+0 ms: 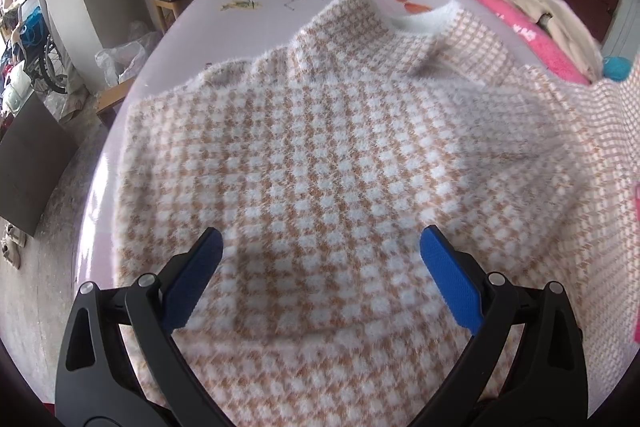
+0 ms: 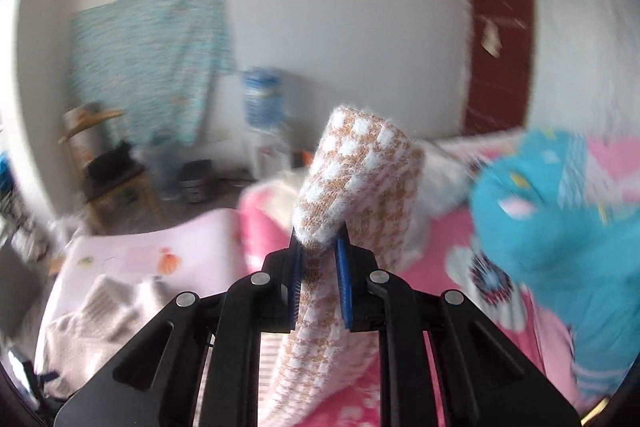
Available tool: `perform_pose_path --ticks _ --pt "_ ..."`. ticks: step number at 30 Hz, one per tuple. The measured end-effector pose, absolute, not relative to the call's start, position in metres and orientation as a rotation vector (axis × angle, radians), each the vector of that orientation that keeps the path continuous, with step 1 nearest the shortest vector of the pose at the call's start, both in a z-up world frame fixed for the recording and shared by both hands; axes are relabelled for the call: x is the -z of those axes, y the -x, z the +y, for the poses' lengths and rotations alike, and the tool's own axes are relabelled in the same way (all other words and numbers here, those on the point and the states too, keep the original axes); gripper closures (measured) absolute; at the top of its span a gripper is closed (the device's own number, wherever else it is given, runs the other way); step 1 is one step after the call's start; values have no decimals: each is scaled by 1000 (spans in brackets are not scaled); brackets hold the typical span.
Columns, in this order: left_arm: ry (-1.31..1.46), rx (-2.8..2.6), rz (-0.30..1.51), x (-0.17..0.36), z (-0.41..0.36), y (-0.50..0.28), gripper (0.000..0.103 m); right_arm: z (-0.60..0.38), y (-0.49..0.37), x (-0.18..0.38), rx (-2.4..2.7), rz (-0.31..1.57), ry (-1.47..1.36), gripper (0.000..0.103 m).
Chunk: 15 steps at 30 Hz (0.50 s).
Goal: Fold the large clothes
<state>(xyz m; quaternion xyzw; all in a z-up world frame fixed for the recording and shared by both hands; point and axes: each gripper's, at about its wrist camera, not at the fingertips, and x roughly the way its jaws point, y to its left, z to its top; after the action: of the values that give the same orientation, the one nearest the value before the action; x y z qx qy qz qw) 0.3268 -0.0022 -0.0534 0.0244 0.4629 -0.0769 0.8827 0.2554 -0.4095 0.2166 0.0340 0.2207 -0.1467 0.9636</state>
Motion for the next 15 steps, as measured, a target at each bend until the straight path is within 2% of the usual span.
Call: perform_pose_path --ticks 7,12,13,14,15 --pt "-8 174 897 31 33 -297 8 -261 -269 -233 -3 443 42 87" --pt "57 214 839 14 70 -270 8 -151 -291 -178 -286 579 45 84" --pt "68 224 831 12 77 -265 8 -135 -295 -161 -351 637 27 77" --pt "78 237 822 10 82 -261 8 -118 -301 -142 -432 717 0 65" --pt "83 249 816 8 85 -257 9 -107 -307 -120 -521 800 -57 57"
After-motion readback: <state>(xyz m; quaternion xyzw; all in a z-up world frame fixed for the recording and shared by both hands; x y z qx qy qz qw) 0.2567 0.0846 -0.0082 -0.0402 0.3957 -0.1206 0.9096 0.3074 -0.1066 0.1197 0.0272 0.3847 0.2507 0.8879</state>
